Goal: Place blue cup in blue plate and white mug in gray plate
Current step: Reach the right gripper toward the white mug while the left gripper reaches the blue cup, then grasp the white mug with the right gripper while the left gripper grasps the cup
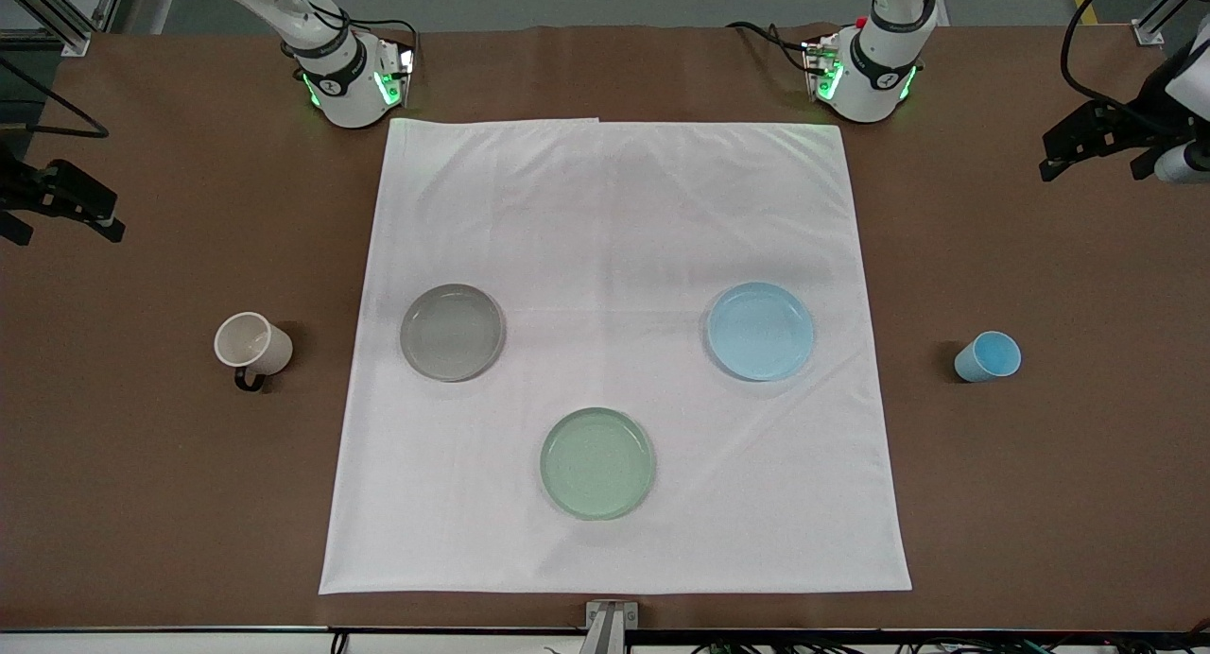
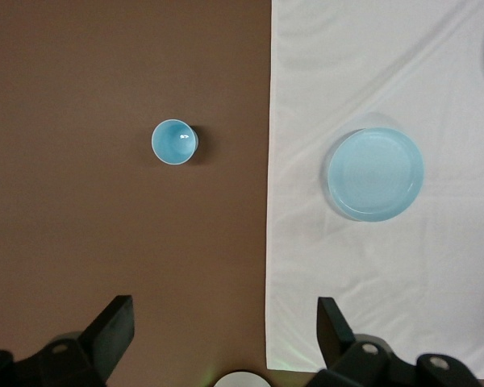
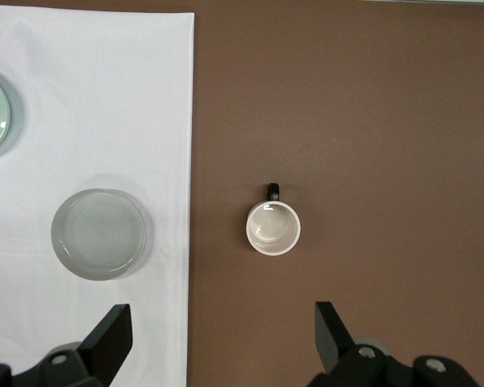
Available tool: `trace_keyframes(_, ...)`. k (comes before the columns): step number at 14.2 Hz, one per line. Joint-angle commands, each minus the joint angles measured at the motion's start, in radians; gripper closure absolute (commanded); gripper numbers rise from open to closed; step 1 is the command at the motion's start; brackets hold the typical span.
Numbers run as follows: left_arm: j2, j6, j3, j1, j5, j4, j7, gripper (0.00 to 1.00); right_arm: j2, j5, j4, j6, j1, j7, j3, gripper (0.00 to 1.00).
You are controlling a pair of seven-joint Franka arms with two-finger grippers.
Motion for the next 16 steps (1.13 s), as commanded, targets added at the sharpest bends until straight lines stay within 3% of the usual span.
trace_keyframes(1,0.048,-0.010,-0.002,0.048,-0.002,0.020,0.019,0.00,0.046,-0.004,0.017,-0.004,0.005,0.009,-0.001,0.00)
trace_keyframes(4,0.113,0.007,-0.002,0.103,0.001,0.017,0.025,0.00,0.090,-0.001,0.017,0.010,-0.005,0.007,-0.001,0.00)
trace_keyframes(8,0.174,0.117,-0.002,0.134,0.028,-0.047,0.025,0.00,0.264,-0.002,-0.009,0.106,-0.037,0.004,-0.004,0.00)
trace_keyframes(12,0.204,0.304,-0.002,0.145,0.031,-0.148,0.079,0.00,0.379,0.003,-0.101,0.335,-0.087,-0.132,-0.002,0.00)
trace_keyframes(14,0.239,0.318,-0.002,0.143,0.031,-0.148,0.080,0.00,0.442,0.003,-0.112,0.428,-0.089,-0.137,-0.002,0.00)
trace_keyframes(16,0.265,0.337,-0.002,0.148,0.035,-0.150,0.088,0.00,0.448,0.003,-0.196,0.546,-0.092,-0.136,-0.002,0.00)
